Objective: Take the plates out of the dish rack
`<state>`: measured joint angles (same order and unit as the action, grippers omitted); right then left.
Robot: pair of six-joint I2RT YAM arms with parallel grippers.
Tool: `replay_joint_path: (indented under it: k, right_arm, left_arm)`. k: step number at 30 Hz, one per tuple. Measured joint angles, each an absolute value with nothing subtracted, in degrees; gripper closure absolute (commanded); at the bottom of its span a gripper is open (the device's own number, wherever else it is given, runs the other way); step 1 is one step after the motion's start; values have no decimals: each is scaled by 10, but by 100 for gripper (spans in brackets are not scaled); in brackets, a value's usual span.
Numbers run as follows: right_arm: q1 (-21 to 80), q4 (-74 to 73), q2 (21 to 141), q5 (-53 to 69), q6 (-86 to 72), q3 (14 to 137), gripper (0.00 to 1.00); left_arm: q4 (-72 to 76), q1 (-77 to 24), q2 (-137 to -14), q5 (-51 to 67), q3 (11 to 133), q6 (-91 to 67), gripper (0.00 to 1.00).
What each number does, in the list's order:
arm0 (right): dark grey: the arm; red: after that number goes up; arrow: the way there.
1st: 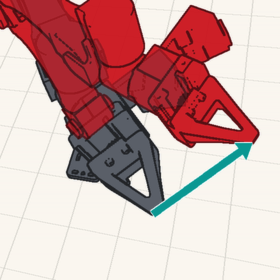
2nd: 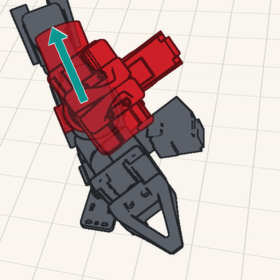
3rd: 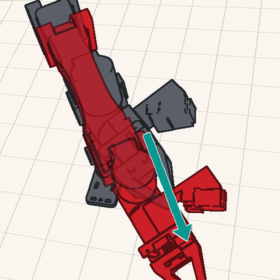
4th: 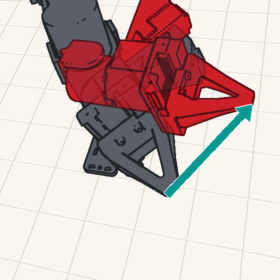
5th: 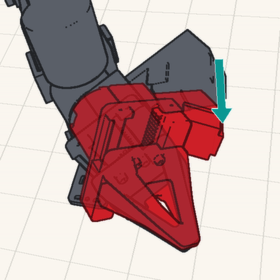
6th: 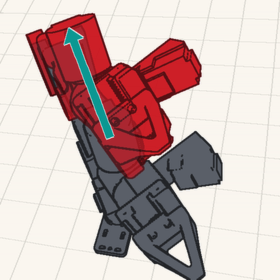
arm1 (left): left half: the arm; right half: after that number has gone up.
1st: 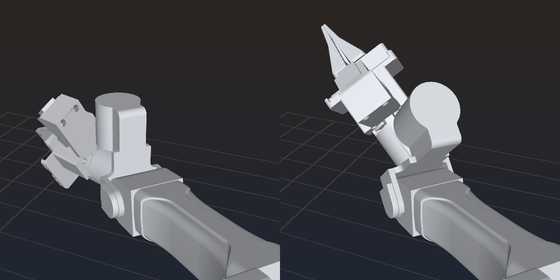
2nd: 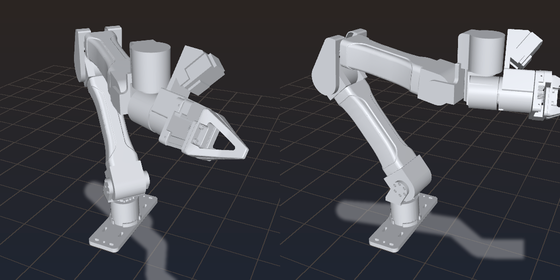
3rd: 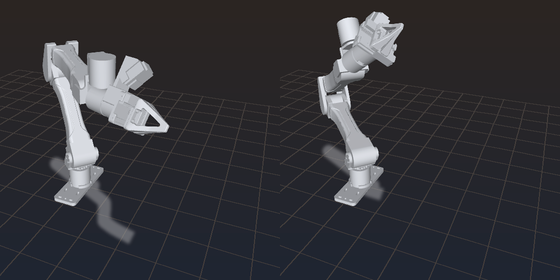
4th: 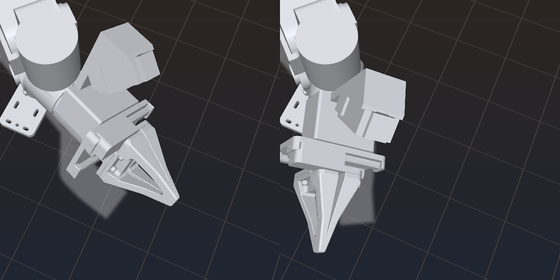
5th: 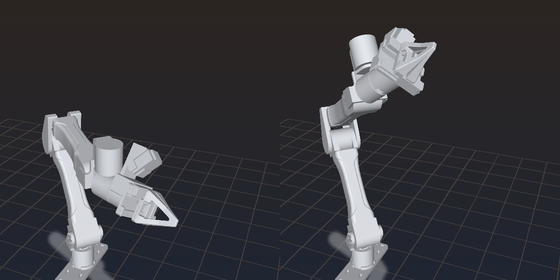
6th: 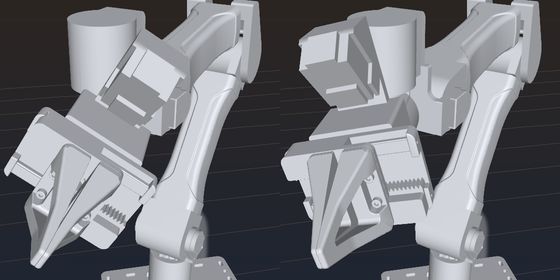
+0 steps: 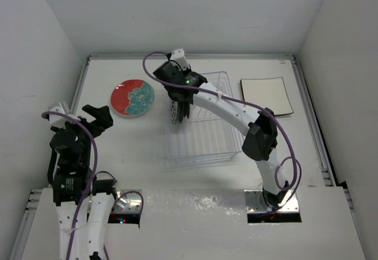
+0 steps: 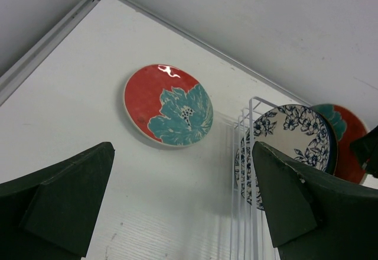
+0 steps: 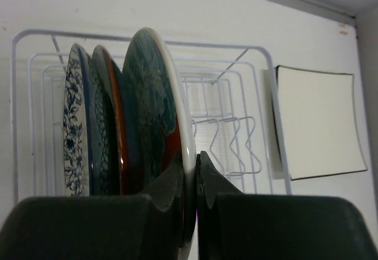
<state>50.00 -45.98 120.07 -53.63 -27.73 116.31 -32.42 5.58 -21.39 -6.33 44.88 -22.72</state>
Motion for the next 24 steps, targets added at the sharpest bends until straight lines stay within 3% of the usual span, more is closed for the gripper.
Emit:
replay_joint_path:
  k: [8,15,20,24]
  right_arm:
    - [502,-449,1186,-606,-227,1214,100]
    - [502,-432,1092,-638,-166,1185,100]
    - [503,-425,966,-608,-145,1124,100]
    - [496,-433,853,-469,-151,1067,100]
  left_arm:
    - [-324,55,-219,-64,449,-227,0]
    - [-322,53,-236,-37,449,-220,0]
    - [-286,53,-274,110,449,-222,0]
    - [-195,53,-328,291,447,-262,0]
